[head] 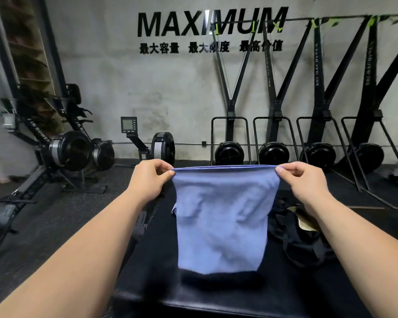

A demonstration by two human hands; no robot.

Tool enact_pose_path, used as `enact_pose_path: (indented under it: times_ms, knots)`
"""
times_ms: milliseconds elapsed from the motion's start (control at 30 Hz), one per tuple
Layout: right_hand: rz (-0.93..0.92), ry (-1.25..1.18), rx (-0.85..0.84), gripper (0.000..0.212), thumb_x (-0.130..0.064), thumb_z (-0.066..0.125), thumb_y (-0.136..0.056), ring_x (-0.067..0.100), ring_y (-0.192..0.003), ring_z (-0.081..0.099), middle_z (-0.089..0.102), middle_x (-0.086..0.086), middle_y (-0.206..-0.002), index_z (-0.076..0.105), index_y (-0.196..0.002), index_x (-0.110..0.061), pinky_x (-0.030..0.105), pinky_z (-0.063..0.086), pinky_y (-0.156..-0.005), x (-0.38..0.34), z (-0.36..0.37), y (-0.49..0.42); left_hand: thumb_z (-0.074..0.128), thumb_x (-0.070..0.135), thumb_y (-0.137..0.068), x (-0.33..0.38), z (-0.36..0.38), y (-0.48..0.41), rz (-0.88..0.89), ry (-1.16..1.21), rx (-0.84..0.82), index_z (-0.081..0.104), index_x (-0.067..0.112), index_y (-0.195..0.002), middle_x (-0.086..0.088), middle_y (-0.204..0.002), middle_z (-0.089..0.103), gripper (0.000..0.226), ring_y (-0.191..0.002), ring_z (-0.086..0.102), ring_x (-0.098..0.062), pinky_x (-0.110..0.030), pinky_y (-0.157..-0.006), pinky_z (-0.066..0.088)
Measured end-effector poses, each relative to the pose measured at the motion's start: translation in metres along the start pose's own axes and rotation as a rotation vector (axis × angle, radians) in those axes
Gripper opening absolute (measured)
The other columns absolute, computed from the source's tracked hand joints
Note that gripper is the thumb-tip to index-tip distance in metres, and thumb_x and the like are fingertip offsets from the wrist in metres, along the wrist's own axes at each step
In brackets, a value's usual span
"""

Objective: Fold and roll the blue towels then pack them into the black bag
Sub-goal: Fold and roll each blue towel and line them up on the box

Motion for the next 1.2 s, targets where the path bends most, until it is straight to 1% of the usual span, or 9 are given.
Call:
enact_pose_path:
  times_ms: [300, 400, 467, 633, 867, 967, 1033, 1100, 1200]
  knots:
    - [0.033, 0.117, -0.005, 0.008, -0.031, 0.088, -0.083, 0.014, -0.067, 0.065, 0.076, -0.005, -0.073, 0.081, -0.083, -0.027, 0.026, 0.048, -0.068, 0.002, -0.012, 0.008, 0.086, 0.028, -0.086, 0.005, -0.002, 0.010, -0.044, -0.012, -0.098, 0.078, 0.032, -0.077, 0.017, -0.075, 0.075, 0.013, -0.076, 0.070, -0.006, -0.029, -0.072, 0.056]
    - [0.073, 0.052, -0.036, 0.006, -0.031, 0.087, -0.084, 0.018, -0.077, 0.072, 0.078, -0.004, -0.079, 0.082, -0.087, -0.029, 0.033, 0.056, -0.077, 0.003, -0.016, 0.013, 0.085, 0.029, -0.087, 0.005, -0.002, 0.010, -0.067, 0.063, -0.110, 0.079, 0.031, -0.080, 0.013, -0.078, 0.076, 0.009, -0.078, 0.070, -0.010, -0.033, -0.076, 0.057]
    - [0.069, -0.013, -0.041, 0.004, -0.029, 0.086, -0.087, 0.017, -0.077, 0.071, 0.078, -0.004, -0.081, 0.083, -0.089, -0.029, 0.033, 0.056, -0.077, -0.003, -0.020, 0.016, 0.084, 0.027, -0.089, 0.009, -0.004, 0.012, -0.079, 0.184, -0.112, 0.080, 0.028, -0.085, 0.007, -0.078, 0.076, 0.006, -0.073, 0.067, -0.008, -0.033, -0.077, 0.055]
    - [0.088, -0.252, -0.232, 0.008, -0.016, 0.081, -0.089, 0.013, -0.062, 0.043, 0.064, -0.002, -0.073, 0.081, -0.094, -0.011, 0.019, 0.033, -0.049, -0.016, -0.040, 0.010, 0.090, 0.027, -0.077, 0.025, -0.022, 0.013, -0.177, 0.657, -0.207, 0.081, 0.015, -0.091, -0.001, -0.076, 0.066, 0.021, -0.063, 0.050, -0.012, -0.027, -0.066, 0.043]
    - [0.180, -0.556, -0.316, 0.007, -0.013, 0.066, -0.096, 0.008, -0.057, 0.040, 0.056, -0.007, -0.067, 0.070, -0.091, -0.015, 0.019, 0.033, -0.053, -0.039, -0.049, 0.004, 0.077, 0.025, -0.078, 0.040, -0.031, 0.008, -0.208, 0.973, -0.414, 0.075, 0.015, -0.093, 0.005, -0.074, 0.053, 0.017, -0.061, 0.041, -0.009, -0.020, -0.061, 0.044]
    - [0.212, -0.405, -0.283, 0.005, -0.017, 0.072, -0.094, 0.009, -0.056, 0.041, 0.059, -0.004, -0.068, 0.074, -0.094, -0.012, 0.018, 0.033, -0.051, -0.024, -0.041, 0.009, 0.077, 0.023, -0.084, 0.028, -0.015, 0.011, -0.281, 0.856, -0.318, 0.075, 0.012, -0.095, 0.003, -0.072, 0.055, 0.016, -0.058, 0.042, -0.010, -0.020, -0.055, 0.041]
    - [0.212, -0.161, -0.268, 0.008, -0.017, 0.080, -0.090, 0.009, -0.054, 0.047, 0.064, -0.002, -0.066, 0.077, -0.092, -0.010, 0.017, 0.036, -0.049, 0.003, -0.035, 0.017, 0.080, 0.022, -0.089, 0.011, 0.002, 0.021, -0.312, 0.508, -0.291, 0.078, 0.013, -0.090, 0.004, -0.070, 0.064, 0.008, -0.058, 0.047, -0.010, -0.019, -0.053, 0.040]
    - [0.157, 0.120, -0.277, 0.010, -0.021, 0.087, -0.085, 0.013, -0.060, 0.059, 0.071, -0.004, -0.066, 0.079, -0.085, -0.014, 0.021, 0.043, -0.056, 0.034, -0.024, 0.031, 0.081, 0.018, -0.088, -0.009, 0.027, 0.037, -0.332, 0.231, -0.304, 0.081, 0.014, -0.082, 0.010, -0.068, 0.070, 0.008, -0.060, 0.053, -0.008, -0.019, -0.055, 0.042]
    - [0.185, 0.418, -0.250, 0.014, -0.031, 0.088, -0.083, 0.014, -0.067, 0.065, 0.072, -0.005, -0.068, 0.076, -0.076, -0.025, 0.027, 0.045, -0.063, 0.081, -0.002, 0.055, 0.079, 0.015, -0.082, -0.036, 0.072, 0.066, -0.420, 0.118, -0.344, 0.075, 0.008, -0.070, 0.010, -0.063, 0.067, 0.014, -0.056, 0.050, -0.011, -0.023, -0.058, 0.042]
Point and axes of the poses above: each hand's wrist, its own y-axis away from the middle knuckle, its own z-axis out of the palm, x = y × z, the point moved 2 cm from there along -y, towards the middle knuckle
